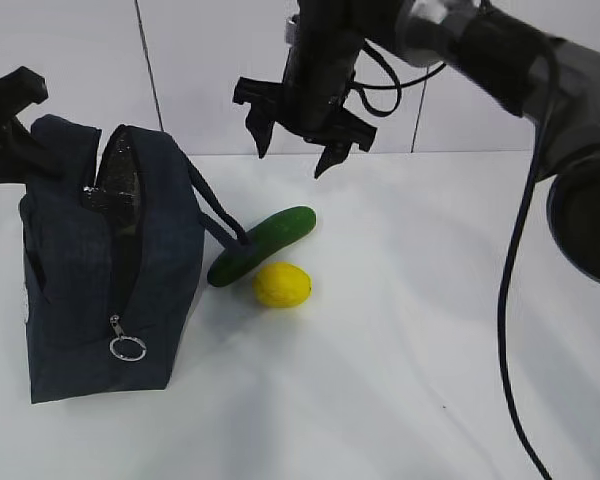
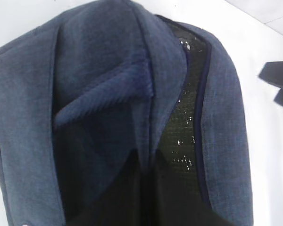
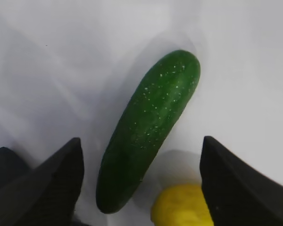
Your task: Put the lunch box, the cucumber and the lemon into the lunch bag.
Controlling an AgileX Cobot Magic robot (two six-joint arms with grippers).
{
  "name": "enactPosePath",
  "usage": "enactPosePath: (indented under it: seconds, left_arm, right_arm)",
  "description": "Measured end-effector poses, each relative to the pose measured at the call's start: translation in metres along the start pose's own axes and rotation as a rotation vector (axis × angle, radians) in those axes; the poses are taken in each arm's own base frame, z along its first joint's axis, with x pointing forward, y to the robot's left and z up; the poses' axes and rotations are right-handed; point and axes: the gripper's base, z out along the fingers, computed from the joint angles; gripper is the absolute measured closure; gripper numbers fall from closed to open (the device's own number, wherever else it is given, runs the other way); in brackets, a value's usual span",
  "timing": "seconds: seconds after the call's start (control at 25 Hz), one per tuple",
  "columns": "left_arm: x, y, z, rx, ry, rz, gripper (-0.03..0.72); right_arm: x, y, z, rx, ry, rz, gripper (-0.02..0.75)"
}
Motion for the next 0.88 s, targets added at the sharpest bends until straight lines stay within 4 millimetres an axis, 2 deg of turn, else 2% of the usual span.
enactPosePath:
  seconds: [0.4,0.88]
  left_arm:
    - [0.000,0.000,0.000,0.000,-0.002,0.000,0.695]
    - [-0.001,0.000,0.000,0.000,-0.007,0.000,0.695]
  right_arm:
    - [0.017,-0.006,0.064,0.045,0.127,0.181,0.157]
    - [0.026,-0.010,0.097,0.053,0.163,0.210,0.155]
